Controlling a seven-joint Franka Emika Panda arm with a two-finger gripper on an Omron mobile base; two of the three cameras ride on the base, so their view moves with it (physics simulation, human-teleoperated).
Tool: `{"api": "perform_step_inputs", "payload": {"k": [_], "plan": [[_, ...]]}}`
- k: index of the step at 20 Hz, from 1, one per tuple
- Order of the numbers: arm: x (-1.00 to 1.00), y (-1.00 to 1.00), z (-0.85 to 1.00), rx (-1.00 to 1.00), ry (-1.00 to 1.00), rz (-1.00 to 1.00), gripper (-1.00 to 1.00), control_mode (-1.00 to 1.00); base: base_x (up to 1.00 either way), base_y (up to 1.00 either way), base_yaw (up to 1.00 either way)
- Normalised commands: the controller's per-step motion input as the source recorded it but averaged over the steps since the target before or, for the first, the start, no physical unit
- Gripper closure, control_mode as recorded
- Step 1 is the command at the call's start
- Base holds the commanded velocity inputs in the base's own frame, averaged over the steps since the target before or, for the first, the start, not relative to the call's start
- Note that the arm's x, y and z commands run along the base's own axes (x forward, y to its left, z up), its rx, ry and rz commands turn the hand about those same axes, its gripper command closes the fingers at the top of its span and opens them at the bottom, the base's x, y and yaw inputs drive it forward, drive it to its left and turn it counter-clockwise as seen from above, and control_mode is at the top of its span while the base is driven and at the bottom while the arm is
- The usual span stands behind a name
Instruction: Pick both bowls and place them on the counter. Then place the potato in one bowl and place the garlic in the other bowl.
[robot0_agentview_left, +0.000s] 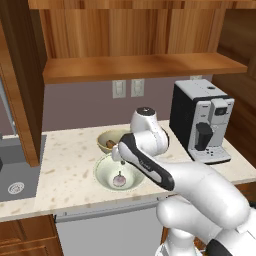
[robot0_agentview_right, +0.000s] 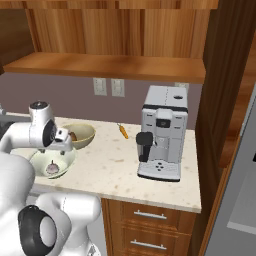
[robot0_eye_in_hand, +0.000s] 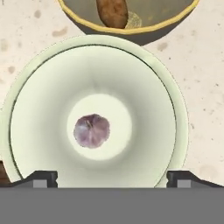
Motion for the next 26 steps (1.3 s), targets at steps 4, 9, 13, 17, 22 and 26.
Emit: {"api": "perform_step_inputs", "payload": {"k": [4,9,13,17,22,26], "plan": [[-0.44,-0.48,0.45,-0.03,-0.14,0.09,-1.0,-1.0,0.0,0.0,0.0],[-0.59,-0.49,0.44,-0.01,-0.18,0.05,-1.0,-1.0,0.0,0.0,0.0],[-0.68,-0.46,0.41,0.0,-0.17,0.0,-1.0,-1.0,0.0,0.0,0.0],[-0.69,-0.47,0.45,0.0,-0.02,0.0,-1.0,-1.0,0.0,0.0,0.0],[-0.71,-0.46,0.46,0.0,0.0,-0.01,-1.0,-1.0,0.0,0.0,0.0],[-0.7,-0.4,0.41,0.0,-0.01,-0.01,-1.0,-1.0,0.0,0.0,0.0]]}}
